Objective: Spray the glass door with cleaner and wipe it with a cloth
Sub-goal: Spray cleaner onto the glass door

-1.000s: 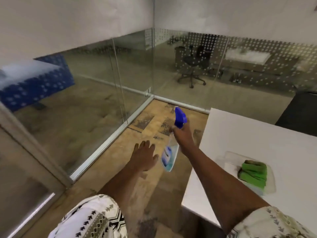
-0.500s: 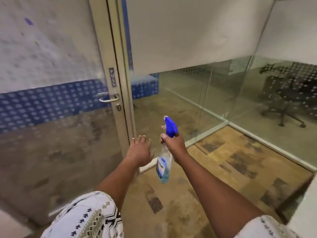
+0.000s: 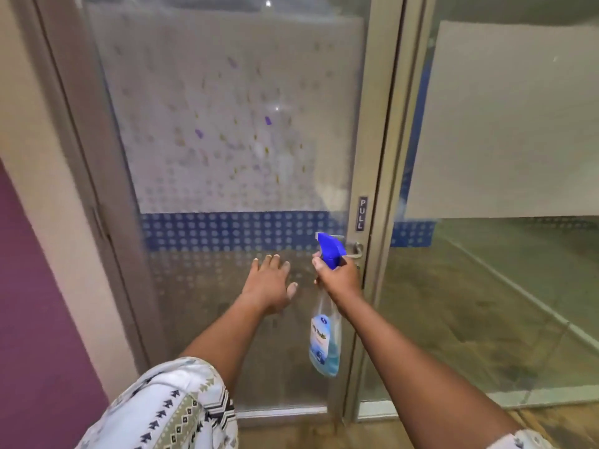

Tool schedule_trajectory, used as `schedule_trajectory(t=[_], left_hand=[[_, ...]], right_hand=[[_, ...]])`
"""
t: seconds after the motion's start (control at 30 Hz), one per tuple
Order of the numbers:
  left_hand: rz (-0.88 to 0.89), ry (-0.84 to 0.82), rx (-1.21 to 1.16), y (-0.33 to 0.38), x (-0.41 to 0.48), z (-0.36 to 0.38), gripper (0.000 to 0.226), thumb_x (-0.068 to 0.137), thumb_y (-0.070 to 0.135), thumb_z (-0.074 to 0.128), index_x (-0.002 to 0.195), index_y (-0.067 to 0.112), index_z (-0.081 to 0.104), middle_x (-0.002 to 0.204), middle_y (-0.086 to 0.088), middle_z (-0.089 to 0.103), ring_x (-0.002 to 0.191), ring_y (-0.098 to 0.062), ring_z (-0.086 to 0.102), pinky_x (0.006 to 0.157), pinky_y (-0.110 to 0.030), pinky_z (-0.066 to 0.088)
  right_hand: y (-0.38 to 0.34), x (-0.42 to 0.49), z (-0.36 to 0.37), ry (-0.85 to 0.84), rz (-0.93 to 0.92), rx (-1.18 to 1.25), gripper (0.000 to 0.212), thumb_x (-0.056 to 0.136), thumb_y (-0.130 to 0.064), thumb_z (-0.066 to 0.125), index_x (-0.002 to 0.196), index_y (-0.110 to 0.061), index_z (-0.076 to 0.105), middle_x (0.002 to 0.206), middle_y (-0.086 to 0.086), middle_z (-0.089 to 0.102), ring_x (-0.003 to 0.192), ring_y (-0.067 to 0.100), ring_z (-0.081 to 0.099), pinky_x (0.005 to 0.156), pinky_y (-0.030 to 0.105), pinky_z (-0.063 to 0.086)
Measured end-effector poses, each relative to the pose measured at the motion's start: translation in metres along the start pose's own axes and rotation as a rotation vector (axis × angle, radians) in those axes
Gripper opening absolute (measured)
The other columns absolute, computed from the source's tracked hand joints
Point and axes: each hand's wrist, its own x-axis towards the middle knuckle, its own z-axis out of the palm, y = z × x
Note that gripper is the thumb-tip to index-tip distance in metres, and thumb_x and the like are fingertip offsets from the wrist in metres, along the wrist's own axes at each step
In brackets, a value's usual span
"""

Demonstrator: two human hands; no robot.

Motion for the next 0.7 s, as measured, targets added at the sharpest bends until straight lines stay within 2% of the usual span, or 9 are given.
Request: schedule_trajectory(t=[0.07,0.17,0.27,0.43,0.5,0.57,0.6,0.7], left_hand=[[-0.057,0.050,0.010,-0.026,0.021,-0.022,0.070,0.102,0.052,0.035,0.160,0.015,0.026,0.169,-0.016,0.017,0.157,-0.031,0.012,0.127,-0.053,0.007],[-0.128,0.095,0.007,-0.060,0.046,-0.052,0.071,0.102,0.053,0.034,0.161,0.015,0.024,0.170,-0.015,0.015,0.158,-0.030,0.010,0.127,-0.052,0.005],[-0.162,0.156,0.031,-0.091,0.065,-0.083,0.068,0.102,0.053,0.035,0.158,0.014,0.030,0.165,-0.016,0.024,0.155,-0.030,0.018,0.127,-0.054,0.010],[-0.178,0.239,0.094,-0.137,0.094,-0.134,0.064,0.101,0.052,0.035,0.153,0.013,0.035,0.162,-0.016,0.029,0.152,-0.033,0.022,0.124,-0.054,0.015],[-0.175,0.265,0.121,-0.153,0.104,-0.149,0.065,0.101,0.053,0.035,0.153,0.014,0.035,0.162,-0.016,0.029,0.151,-0.033,0.023,0.124,-0.054,0.015],[-0.170,0.293,0.152,-0.167,0.113,-0.162,0.066,0.101,0.054,0.035,0.154,0.014,0.034,0.162,-0.016,0.030,0.151,-0.033,0.024,0.124,-0.054,0.016],[-0.168,0.309,0.166,-0.173,0.117,-0.168,0.066,0.101,0.055,0.035,0.153,0.014,0.035,0.161,-0.015,0.031,0.150,-0.033,0.025,0.123,-0.054,0.017],[-0.161,0.332,0.189,-0.190,0.126,-0.180,0.065,0.101,0.055,0.035,0.151,0.014,0.037,0.158,-0.015,0.036,0.147,-0.033,0.029,0.122,-0.054,0.020]], right_hand=[[-0.033,0.035,0.020,-0.011,-0.057,-0.025,0.030,0.085,-0.045,0.073,0.080,-0.016,0.067,0.063,-0.005,0.069,0.065,0.020,0.072,0.059,0.027,0.050],[-0.091,0.084,0.046,-0.046,-0.173,0.013,0.030,0.086,-0.040,0.073,0.071,-0.018,0.059,0.063,-0.002,0.066,0.066,0.027,0.073,0.059,0.032,0.050],[-0.154,0.118,0.068,-0.083,-0.281,0.093,0.020,0.088,-0.029,0.072,0.075,-0.019,0.060,0.068,0.000,0.066,0.050,0.015,0.068,0.056,0.027,0.049],[-0.248,0.159,0.107,-0.072,-0.381,0.130,0.020,0.088,-0.033,0.070,0.083,-0.016,0.061,0.067,-0.004,0.064,0.053,0.009,0.069,0.050,0.022,0.047],[-0.276,0.170,0.124,-0.073,-0.401,0.144,0.022,0.088,-0.032,0.069,0.087,-0.011,0.063,0.071,0.002,0.065,0.048,0.007,0.067,0.053,0.025,0.049],[-0.298,0.178,0.141,-0.068,-0.402,0.130,0.023,0.088,-0.034,0.067,0.081,-0.012,0.061,0.072,0.007,0.067,0.044,0.009,0.065,0.055,0.028,0.051],[-0.307,0.182,0.149,-0.060,-0.401,0.124,0.025,0.088,-0.035,0.066,0.076,-0.014,0.060,0.070,0.007,0.068,0.048,0.012,0.067,0.059,0.033,0.055],[-0.321,0.196,0.165,0.009,-0.406,0.112,0.029,0.087,-0.039,0.067,0.071,-0.017,0.058,0.073,0.010,0.072,0.077,0.033,0.076,0.080,0.047,0.064]])
